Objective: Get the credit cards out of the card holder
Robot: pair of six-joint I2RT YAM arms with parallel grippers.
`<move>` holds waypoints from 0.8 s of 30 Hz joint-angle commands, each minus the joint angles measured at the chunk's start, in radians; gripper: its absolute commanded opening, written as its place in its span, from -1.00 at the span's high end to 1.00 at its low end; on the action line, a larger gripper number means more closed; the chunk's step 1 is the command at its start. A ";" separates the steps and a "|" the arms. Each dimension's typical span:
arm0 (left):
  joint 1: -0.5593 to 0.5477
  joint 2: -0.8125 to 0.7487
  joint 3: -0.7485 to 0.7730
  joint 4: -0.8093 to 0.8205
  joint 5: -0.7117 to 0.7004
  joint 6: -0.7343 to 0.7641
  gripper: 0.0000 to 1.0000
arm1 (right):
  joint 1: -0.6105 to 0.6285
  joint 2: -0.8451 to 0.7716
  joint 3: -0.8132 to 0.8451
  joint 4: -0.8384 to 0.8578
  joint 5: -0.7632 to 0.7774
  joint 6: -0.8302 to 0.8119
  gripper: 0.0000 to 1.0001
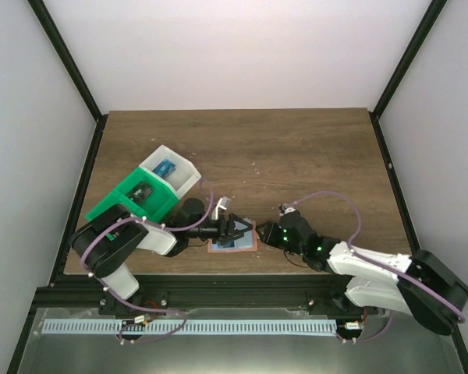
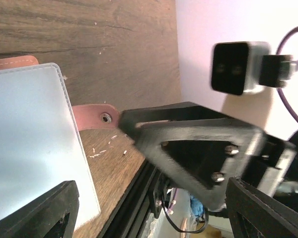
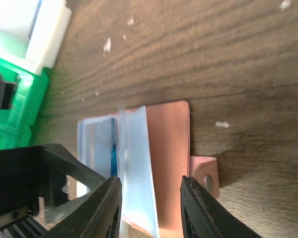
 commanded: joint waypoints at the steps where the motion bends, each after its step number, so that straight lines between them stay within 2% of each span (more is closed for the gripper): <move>1: -0.009 0.041 0.020 0.023 -0.016 0.030 -0.65 | -0.003 -0.131 -0.028 -0.068 0.106 0.004 0.30; 8: 0.045 -0.020 -0.003 -0.044 -0.027 0.083 -0.66 | -0.003 -0.202 -0.038 -0.014 0.028 -0.062 0.25; 13: 0.145 -0.127 -0.045 -0.168 -0.042 0.157 -0.60 | -0.001 -0.134 -0.002 0.031 -0.052 -0.085 0.25; 18: 0.166 -0.200 -0.040 -0.357 -0.083 0.250 -0.53 | 0.010 -0.035 0.053 0.068 -0.119 -0.108 0.26; 22: 0.168 -0.246 -0.056 -0.455 -0.116 0.306 -0.21 | 0.029 0.053 0.101 0.093 -0.161 -0.116 0.26; 24: 0.168 -0.274 -0.063 -0.515 -0.146 0.327 0.09 | 0.042 0.098 0.126 0.100 -0.180 -0.118 0.25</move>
